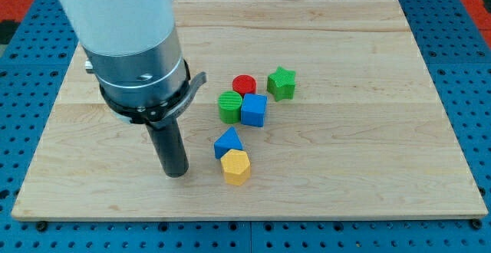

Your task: Separate the blue triangle and yellow hexagon

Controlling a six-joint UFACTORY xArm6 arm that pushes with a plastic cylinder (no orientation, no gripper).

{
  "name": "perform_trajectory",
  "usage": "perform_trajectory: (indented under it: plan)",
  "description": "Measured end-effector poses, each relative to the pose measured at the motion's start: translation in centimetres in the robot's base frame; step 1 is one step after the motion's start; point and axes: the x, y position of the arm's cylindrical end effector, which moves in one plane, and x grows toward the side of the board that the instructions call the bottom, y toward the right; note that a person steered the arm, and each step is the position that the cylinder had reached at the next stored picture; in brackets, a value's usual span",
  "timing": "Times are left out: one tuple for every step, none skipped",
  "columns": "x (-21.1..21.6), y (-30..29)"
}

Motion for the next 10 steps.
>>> perform_trajectory:
  plan:
    - [0.0, 1.6]
    - [0.0, 3.7]
    - [0.0, 4.8]
    - [0.0, 4.8]
    - [0.0, 4.0]
    - [0.0, 4.9]
    - [-0.5, 6.5]
    - [-1.6, 6.7]
    - [-2.7, 6.7]
    - [-3.1, 7.4]
